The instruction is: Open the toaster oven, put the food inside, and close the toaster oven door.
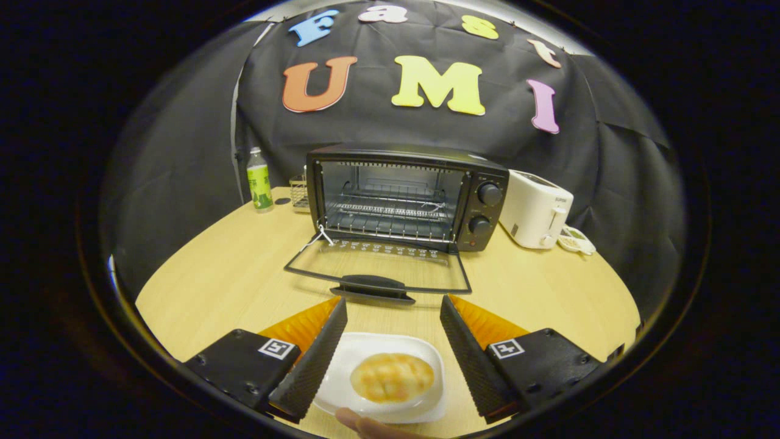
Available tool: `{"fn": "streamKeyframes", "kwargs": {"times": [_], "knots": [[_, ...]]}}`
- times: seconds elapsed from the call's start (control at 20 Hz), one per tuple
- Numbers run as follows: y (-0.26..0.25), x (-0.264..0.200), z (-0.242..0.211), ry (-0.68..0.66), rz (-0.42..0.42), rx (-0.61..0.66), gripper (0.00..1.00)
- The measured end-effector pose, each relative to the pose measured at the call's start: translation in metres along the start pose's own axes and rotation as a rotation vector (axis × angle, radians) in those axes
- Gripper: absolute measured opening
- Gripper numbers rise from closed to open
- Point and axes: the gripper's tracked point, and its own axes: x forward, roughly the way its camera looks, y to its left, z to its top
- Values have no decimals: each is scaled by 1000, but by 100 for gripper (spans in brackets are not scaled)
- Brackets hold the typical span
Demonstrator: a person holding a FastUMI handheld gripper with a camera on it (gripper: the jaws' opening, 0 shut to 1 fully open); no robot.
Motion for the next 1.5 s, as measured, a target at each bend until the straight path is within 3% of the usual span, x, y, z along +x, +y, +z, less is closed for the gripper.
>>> {"fn": "streamKeyframes", "kwargs": {"times": [0.15, 0.35, 1.05, 1.5], "knots": [[10, -21, -16, 1, 55, 24, 100], [14, -34, -48, 39, 65, 77, 100], [0, -22, -94, 32, -58, -21, 100], [8, -17, -102, 53, -33, 57, 100]]}}
